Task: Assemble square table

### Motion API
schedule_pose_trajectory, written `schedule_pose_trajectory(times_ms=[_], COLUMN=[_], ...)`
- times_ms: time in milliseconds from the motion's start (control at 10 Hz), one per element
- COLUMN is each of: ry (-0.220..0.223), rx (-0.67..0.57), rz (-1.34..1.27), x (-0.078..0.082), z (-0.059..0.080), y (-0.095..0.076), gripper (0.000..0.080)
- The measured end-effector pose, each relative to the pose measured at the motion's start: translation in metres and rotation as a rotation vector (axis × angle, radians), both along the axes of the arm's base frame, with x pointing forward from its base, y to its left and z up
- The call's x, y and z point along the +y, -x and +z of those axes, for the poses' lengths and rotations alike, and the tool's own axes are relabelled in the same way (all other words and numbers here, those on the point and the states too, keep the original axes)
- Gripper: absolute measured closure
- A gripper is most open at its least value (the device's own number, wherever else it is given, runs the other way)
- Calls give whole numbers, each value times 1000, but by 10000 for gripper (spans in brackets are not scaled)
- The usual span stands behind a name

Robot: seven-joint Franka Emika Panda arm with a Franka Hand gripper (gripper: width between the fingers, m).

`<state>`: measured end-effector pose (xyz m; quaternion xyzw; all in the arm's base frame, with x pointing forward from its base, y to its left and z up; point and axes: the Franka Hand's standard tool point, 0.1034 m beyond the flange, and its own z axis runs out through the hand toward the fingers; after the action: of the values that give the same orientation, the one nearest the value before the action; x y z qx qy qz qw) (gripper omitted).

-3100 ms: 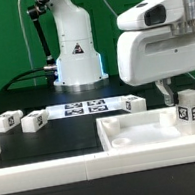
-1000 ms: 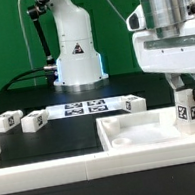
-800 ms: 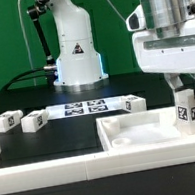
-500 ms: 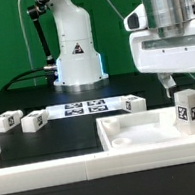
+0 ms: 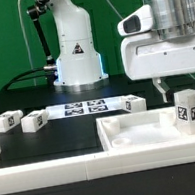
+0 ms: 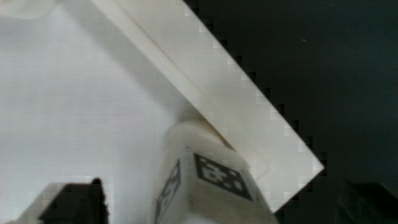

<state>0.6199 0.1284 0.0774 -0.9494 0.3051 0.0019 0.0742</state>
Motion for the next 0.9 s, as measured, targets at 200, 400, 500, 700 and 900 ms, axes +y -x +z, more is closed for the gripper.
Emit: schedule_pose_trajectory(times_ms=[200, 400, 500, 700, 900], ry=[6, 35, 47, 56, 79], rx=[-19, -39, -50, -65, -81], rz=[133, 304, 400, 523, 696], x=[-1, -1, -2, -2, -5], z=[0, 0, 0, 0, -1], y=[0, 0, 0, 0, 0], gripper=[150, 150, 150, 150, 150])
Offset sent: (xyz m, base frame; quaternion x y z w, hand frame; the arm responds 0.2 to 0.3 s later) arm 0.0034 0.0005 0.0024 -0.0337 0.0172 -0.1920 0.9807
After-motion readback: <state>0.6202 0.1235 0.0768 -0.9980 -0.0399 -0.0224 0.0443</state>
